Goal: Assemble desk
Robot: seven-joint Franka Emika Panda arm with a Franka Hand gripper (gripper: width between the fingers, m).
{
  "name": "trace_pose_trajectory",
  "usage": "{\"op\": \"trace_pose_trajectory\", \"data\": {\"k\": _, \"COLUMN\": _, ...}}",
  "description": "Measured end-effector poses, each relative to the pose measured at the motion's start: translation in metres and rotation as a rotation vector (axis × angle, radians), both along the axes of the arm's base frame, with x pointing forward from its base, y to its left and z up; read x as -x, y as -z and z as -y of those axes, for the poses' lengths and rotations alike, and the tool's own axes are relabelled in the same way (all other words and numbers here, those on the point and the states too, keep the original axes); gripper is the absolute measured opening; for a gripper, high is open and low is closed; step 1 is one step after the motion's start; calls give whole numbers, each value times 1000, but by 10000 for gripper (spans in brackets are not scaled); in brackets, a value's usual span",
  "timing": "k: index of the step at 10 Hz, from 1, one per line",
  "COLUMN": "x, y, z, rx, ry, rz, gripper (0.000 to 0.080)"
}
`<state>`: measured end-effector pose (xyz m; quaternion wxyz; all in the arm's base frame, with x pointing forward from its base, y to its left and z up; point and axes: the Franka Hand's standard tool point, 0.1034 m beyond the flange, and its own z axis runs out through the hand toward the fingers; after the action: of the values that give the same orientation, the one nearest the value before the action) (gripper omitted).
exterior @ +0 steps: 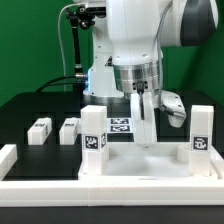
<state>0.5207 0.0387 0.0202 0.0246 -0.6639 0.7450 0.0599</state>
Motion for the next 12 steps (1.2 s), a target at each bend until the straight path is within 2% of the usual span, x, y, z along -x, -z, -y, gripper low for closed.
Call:
{"op": "trace_pose_trajectory", "data": {"k": 2, "x": 1, "y": -3, "z": 3, "rx": -17, "ry": -130, "rz": 7, "gripper": 61}}
{"op": "trace_pose_trajectory", "data": {"k": 5, "x": 21, "y": -6, "z": 34, "rx": -35, "ry": -343, "rz": 32, "gripper": 61}}
{"op": "trace_pose_trajectory", "data": {"k": 7, "x": 31, "y": 1, "z": 48, "rx": -53, "ry": -554, "rz": 42, "gripper": 61}}
{"op": "trace_pose_trajectory", "data": {"k": 11, "x": 33, "y": 1, "z": 57, "rx": -66, "ry": -733, "rz": 56, "gripper": 61}}
{"op": "trace_pose_trajectory", "data": {"k": 12, "x": 31, "y": 0, "z": 69, "rx": -82, "ry": -905, "rz": 59, "gripper": 61}}
